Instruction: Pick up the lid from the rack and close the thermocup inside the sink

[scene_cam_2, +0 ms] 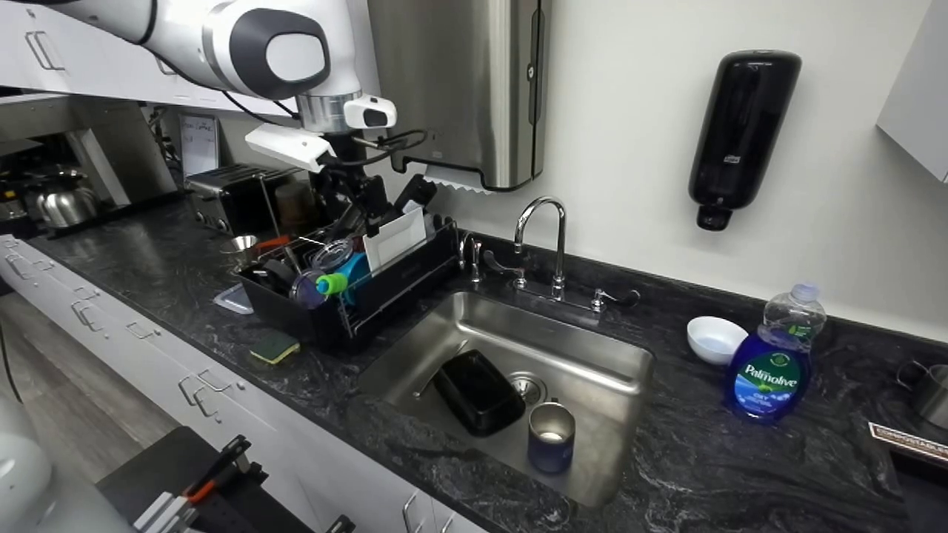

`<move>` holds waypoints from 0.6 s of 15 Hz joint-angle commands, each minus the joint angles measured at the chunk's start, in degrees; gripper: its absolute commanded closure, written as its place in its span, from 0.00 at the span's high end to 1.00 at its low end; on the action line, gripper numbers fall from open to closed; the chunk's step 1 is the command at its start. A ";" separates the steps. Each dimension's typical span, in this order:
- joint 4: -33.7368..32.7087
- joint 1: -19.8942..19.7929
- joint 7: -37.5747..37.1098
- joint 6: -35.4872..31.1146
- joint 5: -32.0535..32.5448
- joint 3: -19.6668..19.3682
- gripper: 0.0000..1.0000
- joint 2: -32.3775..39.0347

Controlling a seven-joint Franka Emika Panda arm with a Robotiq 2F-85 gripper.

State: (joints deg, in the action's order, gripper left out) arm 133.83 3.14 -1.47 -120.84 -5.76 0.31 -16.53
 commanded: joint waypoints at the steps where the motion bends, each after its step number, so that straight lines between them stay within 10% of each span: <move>1: 0.08 1.13 3.45 -1.30 -5.08 -0.17 1.00 2.31; 9: 0.35 3.25 13.92 -3.09 -13.89 0.15 1.00 5.77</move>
State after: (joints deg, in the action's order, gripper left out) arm 134.05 6.07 8.40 -122.40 -17.28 0.40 -11.90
